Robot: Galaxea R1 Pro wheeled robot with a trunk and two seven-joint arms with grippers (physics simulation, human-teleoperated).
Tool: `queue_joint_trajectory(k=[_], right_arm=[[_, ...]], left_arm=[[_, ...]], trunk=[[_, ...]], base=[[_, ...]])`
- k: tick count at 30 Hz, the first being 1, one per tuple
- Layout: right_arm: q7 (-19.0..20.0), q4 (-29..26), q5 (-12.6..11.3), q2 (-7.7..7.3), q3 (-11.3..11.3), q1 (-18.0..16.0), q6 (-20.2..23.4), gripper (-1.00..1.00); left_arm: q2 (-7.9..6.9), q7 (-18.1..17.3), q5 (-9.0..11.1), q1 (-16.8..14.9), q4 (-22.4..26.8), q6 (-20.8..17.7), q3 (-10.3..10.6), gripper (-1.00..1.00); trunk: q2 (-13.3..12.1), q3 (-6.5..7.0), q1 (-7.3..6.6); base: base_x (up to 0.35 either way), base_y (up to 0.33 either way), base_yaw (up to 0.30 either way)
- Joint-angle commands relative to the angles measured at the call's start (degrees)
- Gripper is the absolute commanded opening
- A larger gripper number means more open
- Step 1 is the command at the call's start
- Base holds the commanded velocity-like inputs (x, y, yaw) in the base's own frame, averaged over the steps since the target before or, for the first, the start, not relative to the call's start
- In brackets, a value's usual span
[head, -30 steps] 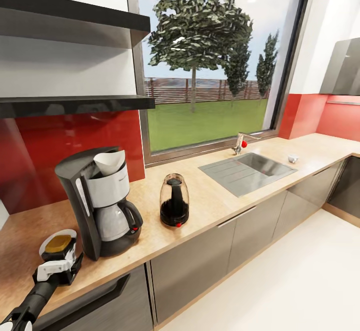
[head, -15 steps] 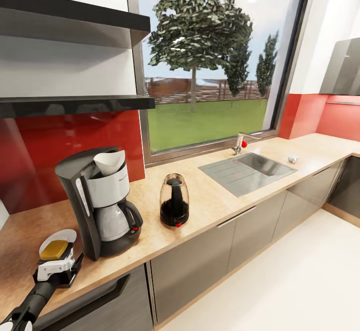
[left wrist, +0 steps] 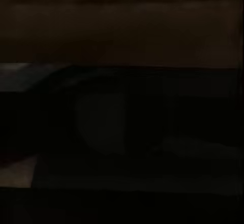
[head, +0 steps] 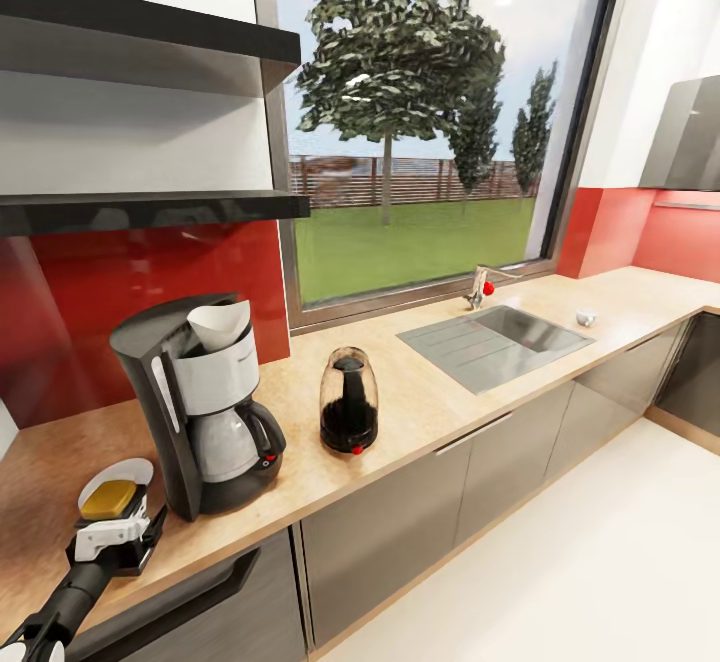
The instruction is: Set up a coffee station on the kitchen countertop: keep the coffee maker on the countertop, move the bottle of coffee from the kitchen shelf to the counter next to the coffee maker, place a paper coffee filter on top of the coffee maker, put the saucer next to the coffee maker with the coffee cup on the saucer, and place the electric kettle next to the coffee maker.
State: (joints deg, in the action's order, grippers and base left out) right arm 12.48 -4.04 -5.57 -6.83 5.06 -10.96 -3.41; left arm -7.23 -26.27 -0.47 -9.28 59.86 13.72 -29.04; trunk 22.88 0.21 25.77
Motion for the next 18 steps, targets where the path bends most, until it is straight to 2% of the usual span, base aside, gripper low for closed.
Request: queue_joint_trajectory(k=[1, 8, 18], right_arm=[[0.18, 0.08, -0.58, -0.03, 0.48, -0.02, -0.20, 1.00], [0.18, 0.09, -0.58, -0.03, 0.48, -0.02, -0.20, 1.00], [0.18, 0.09, -0.58, -0.03, 0.48, -0.02, -0.20, 1.00]], left_arm=[[0.02, -0.35, -0.06, -0.04, 0.00, 0.17, -0.14, 1.00], [0.02, -0.36, -0.06, -0.04, 0.17, 0.17, -0.14, 1.00], [0.02, -0.36, -0.06, -0.04, 0.17, 0.17, -0.14, 1.00]], trunk=[[0.04, -0.02, 0.02], [0.04, -0.02, 0.02], [0.04, -0.02, 0.02]], base=[[-0.026, 0.000, 0.000], [-0.181, 0.000, 0.000], [-0.019, 0.000, 0.000]])
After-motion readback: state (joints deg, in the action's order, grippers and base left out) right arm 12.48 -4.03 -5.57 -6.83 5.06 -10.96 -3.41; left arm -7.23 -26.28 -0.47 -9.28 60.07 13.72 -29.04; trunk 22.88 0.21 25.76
